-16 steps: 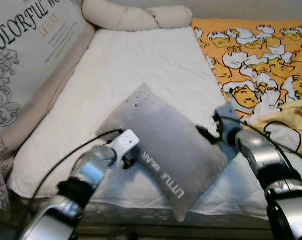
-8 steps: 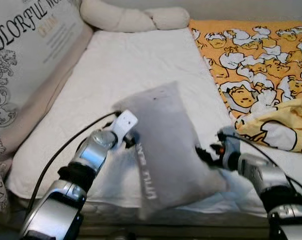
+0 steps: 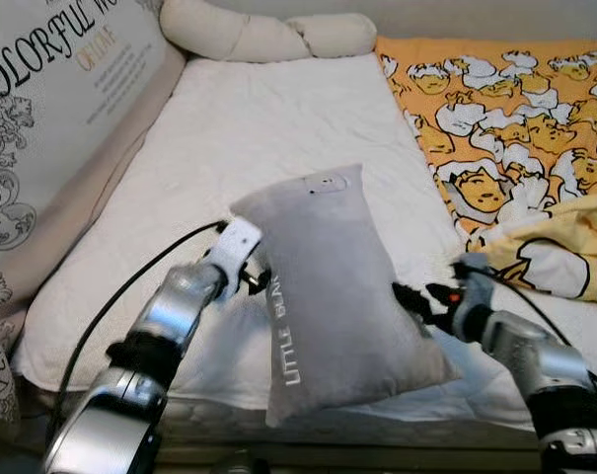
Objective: Clean up the room
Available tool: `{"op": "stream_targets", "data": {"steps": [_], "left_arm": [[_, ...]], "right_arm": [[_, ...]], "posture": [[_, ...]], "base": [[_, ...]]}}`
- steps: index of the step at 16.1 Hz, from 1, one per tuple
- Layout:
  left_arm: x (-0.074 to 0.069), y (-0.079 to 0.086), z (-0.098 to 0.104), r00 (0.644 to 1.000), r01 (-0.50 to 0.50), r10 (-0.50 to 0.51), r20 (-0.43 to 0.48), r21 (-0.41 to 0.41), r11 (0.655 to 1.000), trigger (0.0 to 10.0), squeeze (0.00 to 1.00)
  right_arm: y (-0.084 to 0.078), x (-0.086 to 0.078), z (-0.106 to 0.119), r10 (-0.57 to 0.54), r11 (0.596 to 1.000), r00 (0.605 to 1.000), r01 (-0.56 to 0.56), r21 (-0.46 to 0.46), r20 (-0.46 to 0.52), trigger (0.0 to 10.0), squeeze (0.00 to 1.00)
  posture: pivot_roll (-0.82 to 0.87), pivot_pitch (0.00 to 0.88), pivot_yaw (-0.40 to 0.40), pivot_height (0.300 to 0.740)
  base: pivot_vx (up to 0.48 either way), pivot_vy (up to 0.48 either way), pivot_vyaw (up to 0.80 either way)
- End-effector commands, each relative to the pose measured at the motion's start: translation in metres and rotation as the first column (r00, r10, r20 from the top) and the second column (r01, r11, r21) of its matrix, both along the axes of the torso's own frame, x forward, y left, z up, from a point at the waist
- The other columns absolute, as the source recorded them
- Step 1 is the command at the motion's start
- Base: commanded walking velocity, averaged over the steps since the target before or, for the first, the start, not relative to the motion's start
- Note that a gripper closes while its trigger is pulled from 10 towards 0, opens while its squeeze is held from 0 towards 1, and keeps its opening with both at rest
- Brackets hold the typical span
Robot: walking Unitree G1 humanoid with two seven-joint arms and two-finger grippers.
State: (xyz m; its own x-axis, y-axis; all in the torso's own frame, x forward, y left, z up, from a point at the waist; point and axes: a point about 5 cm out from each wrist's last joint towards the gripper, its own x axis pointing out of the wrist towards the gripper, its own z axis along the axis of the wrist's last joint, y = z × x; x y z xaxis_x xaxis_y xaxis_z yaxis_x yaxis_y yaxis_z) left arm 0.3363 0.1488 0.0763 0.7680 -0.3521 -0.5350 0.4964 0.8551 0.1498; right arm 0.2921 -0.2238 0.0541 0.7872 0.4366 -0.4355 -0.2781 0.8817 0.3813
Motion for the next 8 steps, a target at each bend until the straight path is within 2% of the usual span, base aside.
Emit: {"op": "stream_targets", "data": {"steps": [1,2,3,4,5,6,7,8], "left_arm": [[0.001,0.015,0.009,0.993,-0.105,0.113,0.039,-0.161,0.981,10.0,1.0],[-0.002,0.025,0.009,0.984,-0.156,0.17,0.058,-0.195,0.968,10.0,1.0],[-0.006,0.026,0.01,0.982,-0.162,0.183,0.045,-0.288,0.944,10.0,1.0],[-0.012,0.024,0.006,0.986,-0.161,0.165,-0.024,-0.401,0.902,10.0,1.0],[-0.017,0.017,0.002,0.991,-0.132,0.11,-0.075,-0.486,0.864,10.0,1.0],[-0.019,0.015,0.001,0.993,-0.116,0.087,-0.08,-0.508,0.853,10.0,1.0],[-0.023,0.005,-0.004,0.994,-0.083,0.028,-0.108,-0.552,0.83,10.0,1.0],[-0.022,-0.009,-0.009,0.991,-0.058,-0.023,-0.134,-0.567,0.821,10.0,0.91]], "right_arm": [[-0.012,0.001,0.012,-0.055,0.994,0.996,0.047,0.103,0.076,10.0,1.0],[-0.019,0.002,0.017,-0.113,0.978,0.988,0.093,0.189,0.103,10.0,1.0],[-0.02,0.002,0.018,-0.103,0.969,0.989,0.075,0.236,0.11,10.0,1.0],[-0.018,0.001,0.018,-0.082,0.961,0.991,0.05,0.274,0.106,10.0,1.0],[-0.014,0.001,0.016,-0.058,0.949,0.994,0.027,0.314,0.093,10.0,1.0],[-0.012,0.001,0.015,-0.048,0.945,0.995,0.017,0.326,0.088,10.0,1.0],[-0.006,0.002,0.008,-0.022,0.947,0.999,0.007,0.322,0.044,10.0,1.0],[0.004,0.003,-0.001,0.011,0.948,1.0,-0.005,0.318,-0.016,10.0,1.0]], "posture": [[-0.09,0.0,0.068,0.74],[-0.08,0.0,0.067,0.74],[-0.08,0.0,0.069,0.74],[-0.08,0.0,0.069,0.74],[-0.08,0.0,0.07,0.74],[-0.08,0.0,0.07,0.74],[-0.08,0.0,0.068,0.74],[-0.09,0.0,0.069,0.74]], "base": [[0.0,0.0,0.0],[0.0,0.0,0.0],[0.0,0.0,0.0],[0.0,0.0,0.0],[0.0,0.0,0.0],[0.0,0.0,0.0],[0.0,0.0,0.0],[0.0,0.0,0.0]]}}
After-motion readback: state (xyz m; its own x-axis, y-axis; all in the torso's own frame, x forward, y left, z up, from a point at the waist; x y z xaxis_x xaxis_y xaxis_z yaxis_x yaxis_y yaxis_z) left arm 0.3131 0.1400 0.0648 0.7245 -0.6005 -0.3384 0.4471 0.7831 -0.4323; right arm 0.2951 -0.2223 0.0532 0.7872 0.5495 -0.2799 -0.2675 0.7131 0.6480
